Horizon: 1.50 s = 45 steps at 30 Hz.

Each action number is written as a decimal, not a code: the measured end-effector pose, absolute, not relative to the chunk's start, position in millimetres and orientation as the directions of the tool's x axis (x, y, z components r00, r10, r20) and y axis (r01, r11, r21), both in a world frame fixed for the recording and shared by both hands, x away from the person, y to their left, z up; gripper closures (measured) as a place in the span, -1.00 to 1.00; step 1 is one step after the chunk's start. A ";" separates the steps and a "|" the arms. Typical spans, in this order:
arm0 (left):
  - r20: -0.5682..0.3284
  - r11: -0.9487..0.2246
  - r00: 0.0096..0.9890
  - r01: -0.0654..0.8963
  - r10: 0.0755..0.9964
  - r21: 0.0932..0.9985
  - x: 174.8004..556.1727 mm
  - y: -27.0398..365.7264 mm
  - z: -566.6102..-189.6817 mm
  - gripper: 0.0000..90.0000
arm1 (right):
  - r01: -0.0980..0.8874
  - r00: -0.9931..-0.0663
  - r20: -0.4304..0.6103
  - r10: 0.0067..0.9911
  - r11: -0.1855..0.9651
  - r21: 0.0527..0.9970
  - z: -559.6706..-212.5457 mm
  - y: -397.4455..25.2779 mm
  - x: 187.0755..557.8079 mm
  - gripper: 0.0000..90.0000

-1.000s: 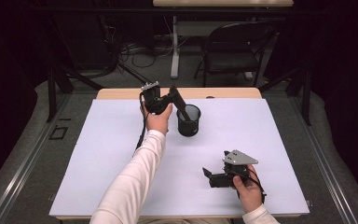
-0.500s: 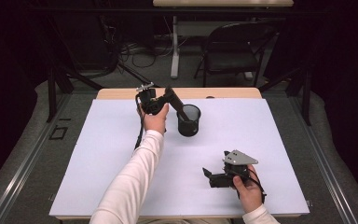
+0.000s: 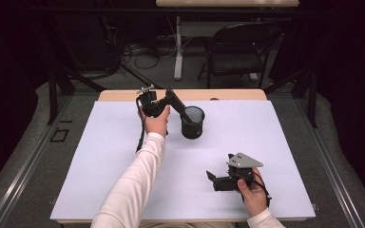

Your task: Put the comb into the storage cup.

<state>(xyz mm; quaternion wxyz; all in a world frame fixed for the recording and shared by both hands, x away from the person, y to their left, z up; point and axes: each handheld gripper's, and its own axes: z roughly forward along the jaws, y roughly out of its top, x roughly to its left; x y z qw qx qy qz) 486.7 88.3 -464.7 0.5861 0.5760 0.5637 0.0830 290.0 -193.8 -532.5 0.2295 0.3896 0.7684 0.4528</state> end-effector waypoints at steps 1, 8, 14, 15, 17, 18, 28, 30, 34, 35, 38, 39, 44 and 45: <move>-0.564 0.320 0.351 0.554 0.747 0.768 486.7 88.5 -464.8 0.83 | 0.391 -0.592 0.001 0.806 0.286 0.875 -532.5 -193.8 290.0 -1.00; -0.554 0.313 0.352 0.549 0.755 0.775 486.8 88.5 -465.0 0.78 | 0.392 -0.591 0.004 0.807 0.283 0.875 -532.6 -193.9 290.1 -1.00; -0.551 0.307 0.351 0.553 0.757 0.775 486.7 89.1 -464.5 0.67 | 0.392 -0.592 0.002 0.806 0.285 0.875 -532.7 -193.8 290.1 -1.00; -0.554 0.313 0.348 0.551 0.756 0.774 486.6 88.9 -464.4 0.63 | 0.392 -0.592 0.002 0.806 0.286 0.875 -532.8 -193.9 290.2 -1.00; -0.556 0.318 0.346 0.549 0.756 0.773 486.7 89.1 -464.4 0.56 | 0.392 -0.591 0.002 0.807 0.285 0.874 -532.7 -193.9 290.2 -1.00; -0.557 0.318 0.347 0.550 0.754 0.773 486.6 89.6 -464.3 0.53 | 0.392 -0.592 0.002 0.806 0.285 0.874 -532.8 -193.9 290.2 -1.00; -0.562 0.325 0.355 0.542 0.747 0.775 484.9 90.4 -462.4 0.19 | 0.394 -0.591 -0.001 0.807 0.289 0.872 -533.2 -193.0 290.1 -1.00; -0.557 0.319 0.357 0.543 0.750 0.777 484.4 90.4 -461.7 0.16 | 0.394 -0.591 0.000 0.807 0.290 0.872 -533.2 -192.9 290.0 -1.00; -0.550 0.314 0.358 0.540 0.754 0.781 483.2 91.1 -460.1 0.09 | 0.393 -0.592 -0.001 0.806 0.290 0.873 -533.2 -193.1 290.1 -1.00; -0.543 0.307 0.359 0.539 0.759 0.784 482.8 92.0 -459.4 0.06 | 0.394 -0.591 0.000 0.807 0.289 0.873 -533.2 -193.0 290.1 -1.00; -0.540 0.313 0.361 0.524 0.760 0.792 481.5 93.0 -458.1 -0.02 | 0.394 -0.591 0.001 0.806 0.288 0.872 -533.2 -192.5 289.8 -1.00; -0.540 0.315 0.364 0.521 0.759 0.793 481.4 93.2 -458.2 -0.04 | 0.394 -0.593 0.000 0.806 0.290 0.872 -533.2 -192.5 289.8 -1.00; -0.525 0.301 0.369 0.517 0.767 0.802 479.7 95.3 -458.0 -0.11 | 0.393 -0.593 -0.002 0.805 0.292 0.872 -533.4 -192.4 289.8 -1.00; -0.517 0.301 0.367 0.505 0.774 0.809 478.8 96.2 -457.7 -0.13 | 0.393 -0.593 -0.002 0.805 0.292 0.872 -533.3 -192.4 289.8 -1.00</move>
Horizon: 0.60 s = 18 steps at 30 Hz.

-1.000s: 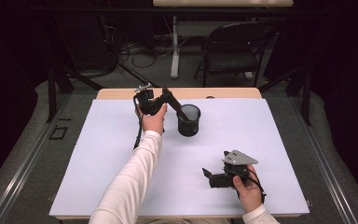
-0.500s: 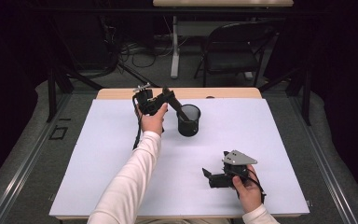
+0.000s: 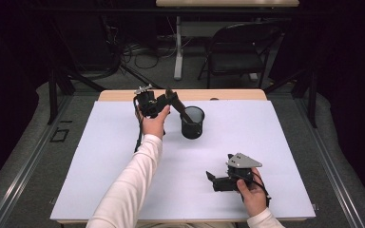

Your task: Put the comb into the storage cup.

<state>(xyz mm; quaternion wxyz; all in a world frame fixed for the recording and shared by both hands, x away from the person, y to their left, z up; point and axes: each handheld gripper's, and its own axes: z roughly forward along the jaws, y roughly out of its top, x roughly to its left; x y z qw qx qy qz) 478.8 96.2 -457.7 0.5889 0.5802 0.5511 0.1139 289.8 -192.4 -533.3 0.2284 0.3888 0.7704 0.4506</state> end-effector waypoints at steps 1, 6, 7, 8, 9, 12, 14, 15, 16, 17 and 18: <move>-0.513 0.301 0.367 0.500 0.776 0.812 478.0 97.1 -457.1 -0.13 | 0.393 -0.593 -0.003 0.805 0.293 0.872 -533.4 -192.4 289.8 -1.00; -0.509 0.299 0.375 0.492 0.775 0.818 475.8 101.8 -455.9 -0.13 | 0.392 -0.595 -0.005 0.804 0.295 0.872 -533.6 -192.2 289.9 -1.00; -0.503 0.298 0.376 0.484 0.778 0.823 475.1 102.4 -455.9 -0.13 | 0.392 -0.595 -0.005 0.804 0.295 0.871 -533.6 -192.2 290.0 -1.00; -0.503 0.301 0.379 0.478 0.776 0.825 474.4 102.7 -455.7 -0.13 | 0.393 -0.594 -0.005 0.804 0.295 0.871 -533.6 -192.3 290.1 -1.00; -0.507 0.304 0.383 0.479 0.772 0.823 473.6 103.2 -455.3 -0.13 | 0.393 -0.594 -0.003 0.804 0.294 0.871 -533.6 -192.2 289.9 -1.00; -0.510 0.304 0.394 0.477 0.764 0.825 471.1 104.1 -453.2 -0.12 | 0.392 -0.594 -0.006 0.804 0.295 0.871 -533.3 -192.6 289.7 -1.00; -0.505 0.298 0.406 0.473 0.762 0.829 469.0 104.9 -451.4 -0.13 | 0.392 -0.594 -0.006 0.805 0.295 0.871 -533.3 -192.6 289.7 -1.00; -0.496 0.291 0.411 0.466 0.765 0.835 467.8 105.6 -450.5 -0.13 | 0.393 -0.593 -0.005 0.805 0.295 0.871 -533.4 -192.6 289.7 -1.00; -0.496 0.291 0.414 0.465 0.764 0.836 467.2 105.9 -449.9 -0.13 | 0.393 -0.593 -0.005 0.805 0.295 0.871 -533.4 -192.6 289.7 -1.00; -0.495 0.288 0.418 0.466 0.762 0.837 466.6 106.7 -449.2 -0.12 | 0.393 -0.594 -0.005 0.804 0.296 0.871 -533.5 -192.6 289.8 -1.00; -0.497 0.288 0.421 0.467 0.759 0.836 466.1 107.4 -448.5 -0.13 | 0.393 -0.594 -0.006 0.804 0.296 0.871 -533.5 -192.6 289.8 -1.00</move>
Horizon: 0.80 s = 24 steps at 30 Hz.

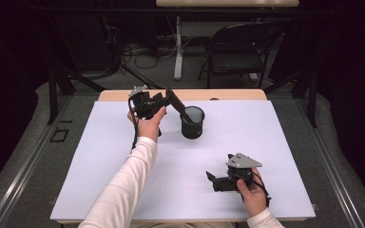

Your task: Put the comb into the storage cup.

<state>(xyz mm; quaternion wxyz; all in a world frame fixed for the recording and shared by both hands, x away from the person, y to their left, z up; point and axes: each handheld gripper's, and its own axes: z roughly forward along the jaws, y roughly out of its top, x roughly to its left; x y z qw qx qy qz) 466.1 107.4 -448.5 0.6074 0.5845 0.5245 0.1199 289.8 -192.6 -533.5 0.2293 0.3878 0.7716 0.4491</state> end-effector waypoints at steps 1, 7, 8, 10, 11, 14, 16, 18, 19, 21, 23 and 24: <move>-0.495 0.284 0.425 0.468 0.758 0.837 465.4 108.3 -448.0 -0.13 | 0.392 -0.595 -0.007 0.804 0.297 0.871 -533.5 -192.6 289.8 -1.00; -0.483 0.272 0.439 0.460 0.758 0.845 461.8 113.7 -444.5 -0.13 | 0.392 -0.594 -0.007 0.804 0.297 0.871 -533.8 -192.8 289.9 -1.00; -0.487 0.273 0.440 0.465 0.754 0.842 461.1 114.7 -443.8 -0.13 | 0.392 -0.594 -0.006 0.804 0.295 0.871 -534.0 -192.8 290.0 -1.00; -0.486 0.271 0.445 0.464 0.752 0.843 459.7 116.6 -442.6 -0.13 | 0.392 -0.593 -0.005 0.805 0.294 0.872 -534.0 -193.1 290.1 -1.00; -0.484 0.268 0.447 0.463 0.752 0.845 458.9 117.4 -441.8 -0.13 | 0.393 -0.593 -0.005 0.805 0.294 0.871 -533.8 -193.2 289.9 -1.00; -0.484 0.267 0.457 0.460 0.746 0.847 456.2 119.7 -439.5 -0.16 | 0.393 -0.592 -0.004 0.806 0.293 0.871 -533.8 -193.1 289.8 -1.00; -0.485 0.266 0.464 0.461 0.741 0.847 454.4 121.8 -438.2 -0.19 | 0.394 -0.592 -0.005 0.806 0.295 0.871 -533.8 -193.1 289.7 -1.00; -0.485 0.257 0.466 0.470 0.740 0.844 452.3 123.1 -436.1 -0.24 | 0.394 -0.593 -0.004 0.805 0.295 0.870 -533.9 -193.1 289.8 -1.00; -0.486 0.261 0.458 0.471 0.744 0.843 450.7 123.1 -434.8 -0.28 | 0.393 -0.593 -0.004 0.805 0.294 0.871 -534.1 -193.0 289.9 -1.00; -0.479 0.255 0.455 0.470 0.750 0.845 448.4 124.4 -432.6 -0.32 | 0.394 -0.593 -0.003 0.805 0.294 0.871 -534.2 -193.0 289.8 -1.00; -0.483 0.248 0.474 0.474 0.736 0.845 447.0 126.0 -431.4 -0.32 | 0.395 -0.593 -0.003 0.805 0.294 0.870 -534.2 -193.0 289.9 -1.00; -0.480 0.245 0.477 0.474 0.736 0.846 445.9 125.7 -430.6 -0.32 | 0.395 -0.593 -0.002 0.805 0.293 0.871 -534.1 -193.0 289.8 -1.00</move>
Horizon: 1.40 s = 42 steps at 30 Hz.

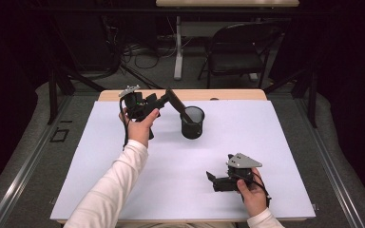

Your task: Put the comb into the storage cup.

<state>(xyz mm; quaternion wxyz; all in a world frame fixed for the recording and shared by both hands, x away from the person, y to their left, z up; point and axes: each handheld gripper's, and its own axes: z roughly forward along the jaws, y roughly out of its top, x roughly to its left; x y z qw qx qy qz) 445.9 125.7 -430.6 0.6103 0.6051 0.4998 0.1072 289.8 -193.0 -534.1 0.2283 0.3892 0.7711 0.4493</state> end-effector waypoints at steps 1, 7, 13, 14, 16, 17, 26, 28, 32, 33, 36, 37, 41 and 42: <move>-0.466 0.231 0.483 0.468 0.742 0.853 444.7 126.2 -429.9 -0.32 | 0.395 -0.593 -0.004 0.806 0.295 0.870 -534.0 -193.1 289.7 -1.00; -0.396 0.184 0.506 0.418 0.766 0.890 436.3 131.0 -423.5 -0.32 | 0.394 -0.591 -0.004 0.807 0.293 0.871 -534.1 -193.3 289.8 -1.00; -0.365 0.159 0.520 0.397 0.772 0.904 428.0 139.0 -417.1 -0.33 | 0.393 -0.591 -0.005 0.807 0.293 0.872 -533.8 -193.1 289.4 -1.00; -0.368 0.154 0.524 0.406 0.768 0.901 426.7 140.1 -416.5 -0.33 | 0.392 -0.590 -0.005 0.807 0.292 0.872 -533.8 -193.2 289.5 -1.00; -0.362 0.140 0.531 0.411 0.766 0.901 423.9 142.5 -416.0 -0.33 | 0.395 -0.589 -0.006 0.808 0.294 0.871 -533.7 -193.5 289.5 -1.00; -0.366 0.141 0.533 0.414 0.763 0.899 422.5 143.4 -416.1 -0.33 | 0.395 -0.588 -0.006 0.809 0.294 0.870 -533.8 -193.5 289.5 -1.00; -0.347 0.093 0.573 0.425 0.743 0.900 409.5 151.5 -418.0 -0.39 | 0.395 -0.588 -0.006 0.809 0.294 0.871 -533.7 -192.6 289.1 -1.00; -0.339 0.079 0.578 0.427 0.742 0.901 406.0 152.6 -418.5 -0.45 | 0.393 -0.589 -0.008 0.808 0.295 0.871 -533.6 -192.4 289.0 -1.00; -0.311 0.042 0.597 0.419 0.739 0.907 398.7 157.3 -420.0 -0.49 | 0.394 -0.587 -0.006 0.810 0.292 0.871 -533.5 -192.7 288.9 -1.00; -0.306 0.033 0.600 0.422 0.739 0.906 397.1 158.5 -420.4 -0.52 | 0.394 -0.587 -0.006 0.810 0.292 0.872 -533.6 -192.8 289.1 -1.00; -0.304 0.014 0.611 0.432 0.731 0.902 391.9 162.7 -421.8 -0.55 | 0.394 -0.587 -0.007 0.809 0.294 0.871 -533.6 -192.6 289.0 -1.00; -0.305 0.013 0.615 0.432 0.728 0.902 389.7 164.6 -422.3 -0.57 | 0.394 -0.588 -0.007 0.809 0.294 0.871 -533.6 -192.5 288.9 -1.00; -0.313 0.018 0.621 0.434 0.719 0.901 382.4 169.9 -423.2 -0.65 | 0.395 -0.586 -0.007 0.810 0.293 0.871 -533.7 -192.4 289.1 -1.00; -0.318 0.019 0.627 0.435 0.711 0.900 380.6 171.5 -423.3 -0.65 | 0.395 -0.586 -0.007 0.810 0.293 0.871 -533.7 -192.3 289.1 -1.00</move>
